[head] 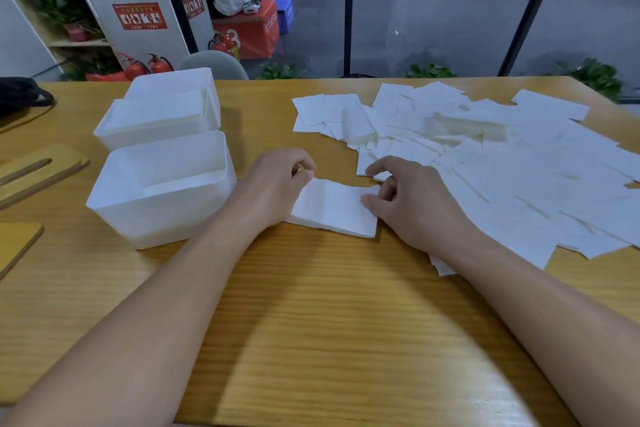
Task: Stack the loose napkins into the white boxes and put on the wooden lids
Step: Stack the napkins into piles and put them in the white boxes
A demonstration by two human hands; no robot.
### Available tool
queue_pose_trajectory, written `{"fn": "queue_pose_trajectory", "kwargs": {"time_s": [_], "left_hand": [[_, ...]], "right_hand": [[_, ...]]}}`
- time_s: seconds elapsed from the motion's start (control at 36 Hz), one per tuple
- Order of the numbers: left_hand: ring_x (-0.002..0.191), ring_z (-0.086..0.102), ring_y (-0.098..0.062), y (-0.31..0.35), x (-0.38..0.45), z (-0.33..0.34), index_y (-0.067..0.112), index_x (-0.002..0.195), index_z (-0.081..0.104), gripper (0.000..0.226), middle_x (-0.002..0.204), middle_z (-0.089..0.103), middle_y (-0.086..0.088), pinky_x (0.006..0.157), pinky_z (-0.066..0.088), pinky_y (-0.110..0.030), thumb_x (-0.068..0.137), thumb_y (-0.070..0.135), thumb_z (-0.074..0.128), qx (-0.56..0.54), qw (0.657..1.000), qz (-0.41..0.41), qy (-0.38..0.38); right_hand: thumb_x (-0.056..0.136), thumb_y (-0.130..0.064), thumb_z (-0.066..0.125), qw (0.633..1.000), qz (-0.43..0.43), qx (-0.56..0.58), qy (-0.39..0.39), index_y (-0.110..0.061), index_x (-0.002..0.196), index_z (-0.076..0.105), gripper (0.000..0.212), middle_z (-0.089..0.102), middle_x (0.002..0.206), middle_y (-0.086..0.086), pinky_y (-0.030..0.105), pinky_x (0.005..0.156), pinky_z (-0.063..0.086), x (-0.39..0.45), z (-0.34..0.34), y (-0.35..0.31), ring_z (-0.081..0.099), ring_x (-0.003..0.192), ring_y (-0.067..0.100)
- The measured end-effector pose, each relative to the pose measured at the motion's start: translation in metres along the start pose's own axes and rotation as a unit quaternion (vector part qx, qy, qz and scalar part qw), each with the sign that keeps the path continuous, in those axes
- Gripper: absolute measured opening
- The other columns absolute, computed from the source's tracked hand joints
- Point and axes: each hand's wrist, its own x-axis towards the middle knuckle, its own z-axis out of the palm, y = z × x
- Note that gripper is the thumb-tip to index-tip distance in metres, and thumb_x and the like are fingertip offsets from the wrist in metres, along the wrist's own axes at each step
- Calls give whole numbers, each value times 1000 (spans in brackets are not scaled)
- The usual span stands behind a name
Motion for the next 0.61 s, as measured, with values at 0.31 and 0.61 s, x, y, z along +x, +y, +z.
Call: {"fn": "queue_pose_trajectory", "kwargs": {"time_s": [0.31, 0.61], "left_hand": [[118, 50, -13, 0, 2, 6, 38, 108, 72, 5, 111, 55, 16, 90, 42, -32, 104, 40, 70, 65, 997, 31, -24], [121, 43, -8, 7, -3, 26, 46, 133, 63, 26, 120, 51, 22, 108, 41, -36, 107, 49, 61, 28, 991, 90, -91]], "right_hand": [[90, -37, 84, 996, -49, -59, 36, -30, 117, 72, 30, 67, 78, -11, 27, 68, 51, -1, -6, 1, 63, 73, 3], [88, -45, 83, 983, -59, -151, 90, -28, 108, 78, 26, 64, 104, -13, 30, 83, 42, 22, -20, 29, 58, 100, 12]]}}
